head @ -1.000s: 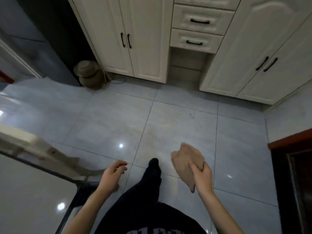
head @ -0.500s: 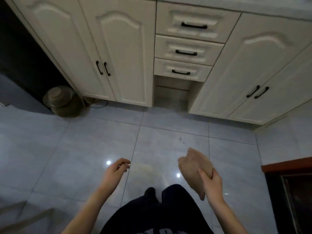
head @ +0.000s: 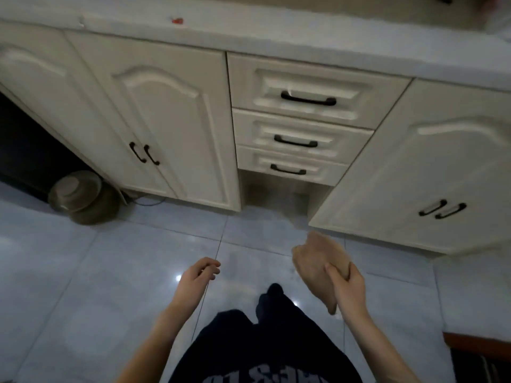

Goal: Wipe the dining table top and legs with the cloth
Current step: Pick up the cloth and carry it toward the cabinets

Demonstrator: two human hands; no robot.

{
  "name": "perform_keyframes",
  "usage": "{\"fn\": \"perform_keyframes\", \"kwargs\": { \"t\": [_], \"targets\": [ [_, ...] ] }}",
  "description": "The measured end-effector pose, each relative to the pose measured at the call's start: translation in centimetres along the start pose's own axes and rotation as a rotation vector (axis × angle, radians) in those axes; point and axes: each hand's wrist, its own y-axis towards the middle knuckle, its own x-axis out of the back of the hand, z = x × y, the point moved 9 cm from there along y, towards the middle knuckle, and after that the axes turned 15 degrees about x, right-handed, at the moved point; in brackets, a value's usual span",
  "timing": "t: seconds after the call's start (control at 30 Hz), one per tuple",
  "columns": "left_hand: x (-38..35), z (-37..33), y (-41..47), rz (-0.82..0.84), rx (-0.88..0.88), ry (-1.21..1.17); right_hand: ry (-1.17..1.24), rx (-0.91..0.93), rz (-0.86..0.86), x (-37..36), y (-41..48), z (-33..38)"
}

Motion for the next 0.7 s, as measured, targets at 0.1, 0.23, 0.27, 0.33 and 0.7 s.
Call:
{"fn": "perform_keyframes", "kwargs": {
  "t": [0.1,0.23,0.27,0.33,0.7],
  "targets": [
    [-0.2,-3.8,1.7,-0.023,-0.018,-0.010,-0.013,0.032,0.065,-1.9,5.4,2.6],
    [0.7,-8.2,3.9,-0.027,-0.024,-0.015,0.023,0.077,0.150,-5.3,10.4,6.5],
    [0.9,-9.5,4.5,-0.024,-0.034,-0.019,0.039,0.095,0.163,-6.1,11.5,7.7],
    [1.3,-12.6,5.7,-0.009,-0.076,0.001,0.079,0.117,0.188,-7.8,13.4,10.1],
    [5.9,-36.7,5.2,0.138,-0.569,0.087,0.316,0.391,0.118,-10.6,18.2,30.1]
  ]
}}
